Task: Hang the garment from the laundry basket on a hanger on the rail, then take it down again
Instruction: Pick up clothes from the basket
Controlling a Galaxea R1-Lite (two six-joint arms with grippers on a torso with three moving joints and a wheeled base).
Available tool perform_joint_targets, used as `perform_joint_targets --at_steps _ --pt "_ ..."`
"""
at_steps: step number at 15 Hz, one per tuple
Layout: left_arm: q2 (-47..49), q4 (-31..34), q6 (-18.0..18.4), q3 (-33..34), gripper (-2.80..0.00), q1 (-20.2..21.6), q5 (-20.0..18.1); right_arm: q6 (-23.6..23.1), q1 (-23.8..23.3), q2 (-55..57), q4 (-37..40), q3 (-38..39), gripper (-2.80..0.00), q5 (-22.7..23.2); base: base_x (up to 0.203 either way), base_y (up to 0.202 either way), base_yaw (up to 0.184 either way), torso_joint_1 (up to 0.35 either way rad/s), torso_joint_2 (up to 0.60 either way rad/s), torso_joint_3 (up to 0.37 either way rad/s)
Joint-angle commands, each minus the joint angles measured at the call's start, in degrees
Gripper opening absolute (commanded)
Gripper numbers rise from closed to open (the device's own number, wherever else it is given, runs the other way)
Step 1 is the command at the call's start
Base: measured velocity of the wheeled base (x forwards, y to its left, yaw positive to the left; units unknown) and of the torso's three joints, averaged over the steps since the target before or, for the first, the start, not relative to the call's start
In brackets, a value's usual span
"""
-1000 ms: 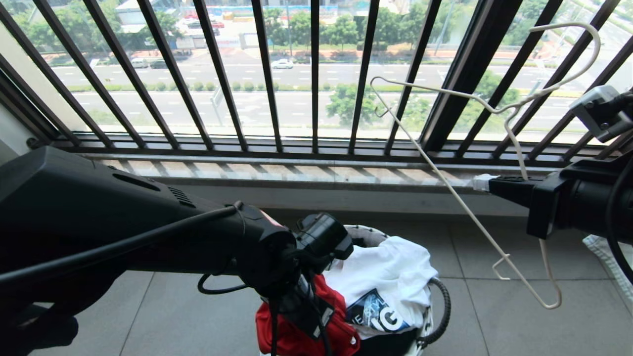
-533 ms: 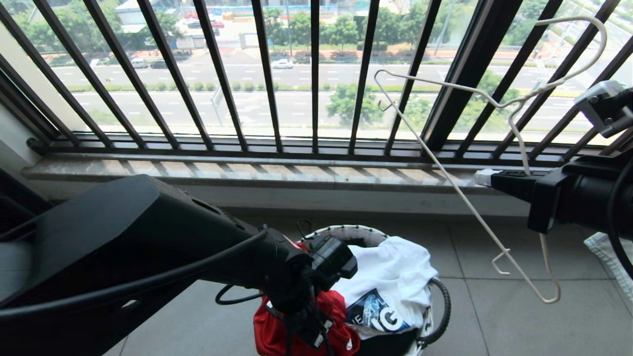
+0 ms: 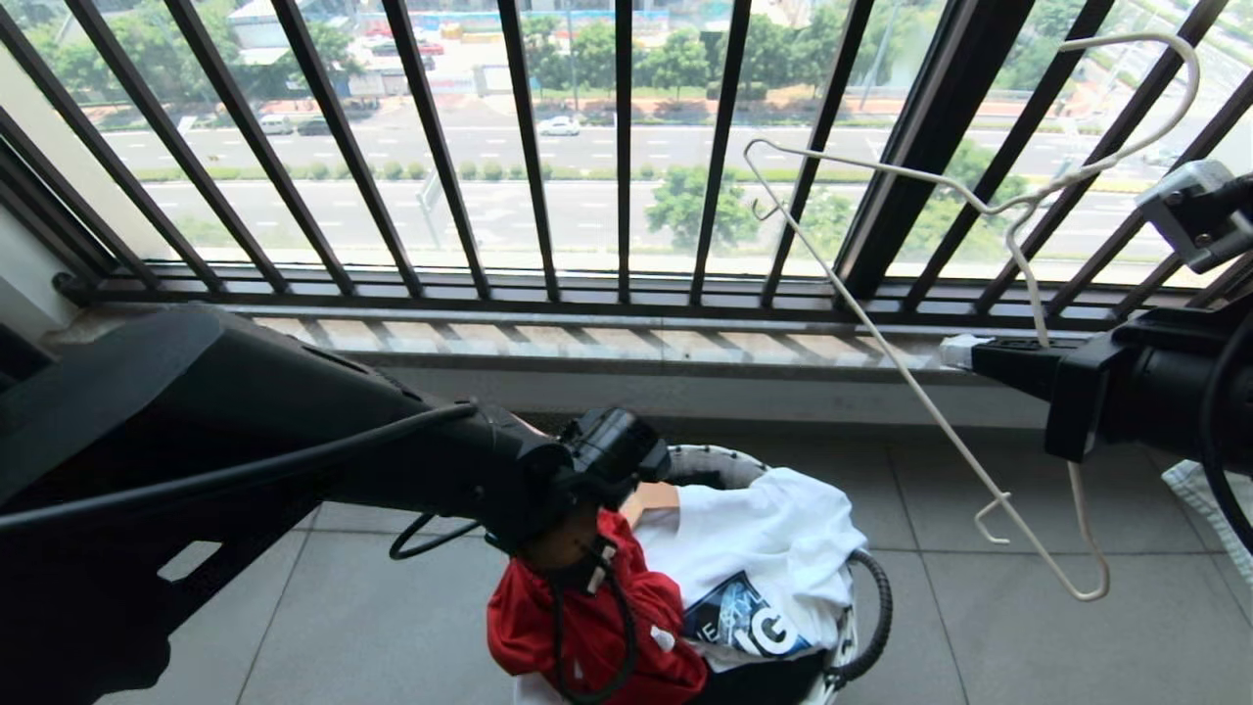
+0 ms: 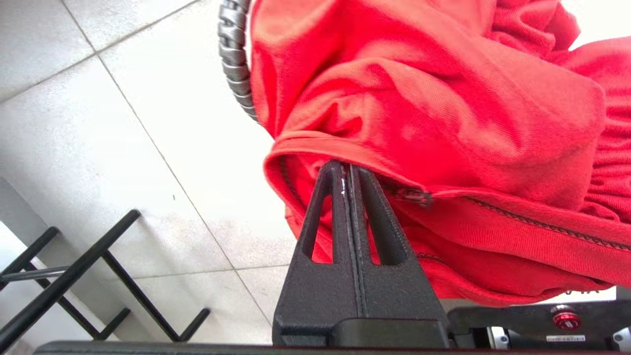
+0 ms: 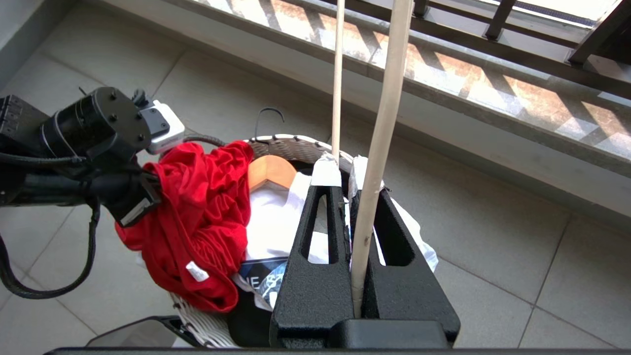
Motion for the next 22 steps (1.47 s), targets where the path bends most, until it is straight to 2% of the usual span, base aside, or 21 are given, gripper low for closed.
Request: perform_joint_targets --at_steps 1,5,6,7,9,10,14,16,17,18,20,22 --pt "-3.4 0.1 -0.2 -0.2 -2.80 0.5 0.9 0.0 0.0 0.0 -0.1 0.0 -2.80 0.1 0.000 0.000 0.000 0.000 0.00 0.000" --pt "-4.9 0.5 0.1 0.3 -2.80 0.4 0.5 0.0 0.0 0.0 -0.1 0.0 -2.80 0.1 0.000 0.000 0.000 0.000 0.00 0.000" --pt "-6.2 0.6 0.3 0.9 -2.80 0.3 -1.3 0.0 -0.1 0.0 -0.1 0.0 -2.80 0.1 0.000 0.000 0.000 0.000 0.00 0.000" --pt "-7.3 0.8 0.8 1.5 -2.80 0.2 -4.1 0.0 -0.1 0.0 -0.1 0.0 -2.80 0.1 0.000 0.000 0.000 0.000 0.00 0.000" --pt "-10.7 4.5 2.9 1.5 -2.80 0.8 -16.2 0.0 -0.1 0.0 -0.1 0.0 -2.80 0.1 0.000 0.000 0.000 0.000 0.00 0.000" --pt "-11.5 6.2 4.7 1.3 -2.80 2.2 -20.9 0.0 -0.1 0.0 -0.1 0.0 -2.80 0.1 0.000 0.000 0.000 0.000 0.00 0.000" --pt "-11.3 6.8 17.9 1.3 -2.80 10.9 -39.5 -0.1 -0.1 0.0 -0.1 0.1 -2.80 0.1 0.000 0.000 0.000 0.000 0.00 0.000" --pt "-10.9 6.8 22.6 1.0 -2.80 12.1 -41.0 -0.1 -0.2 0.0 -0.1 0.0 -2.80 0.1 0.000 0.000 0.000 0.000 0.00 0.000" --pt "-9.7 6.8 26.8 0.4 -2.80 12.3 -42.0 -0.1 -0.2 0.0 -0.1 0.0 -2.80 0.1 0.000 0.000 0.000 0.000 0.00 0.000" --pt "-8.4 6.9 29.1 -0.9 0.00 12.3 -43.1 -0.1 -0.2 0.1 -0.1 0.1 -2.80 0.1 0.000 0.000 0.000 0.000 0.00 0.000" --pt "-6.1 6.8 31.9 -1.8 0.00 12.3 -45.3 -0.1 -0.3 0.9 -0.1 0.1 -2.80 0.1 0.000 0.000 0.000 0.000 0.00 0.000" --pt "-4.1 6.1 32.5 -2.0 0.00 12.4 -46.9 -0.1 -0.3 1.8 -0.2 0.1 -2.80 0.1 0.000 0.000 0.000 0.000 0.00 0.000"
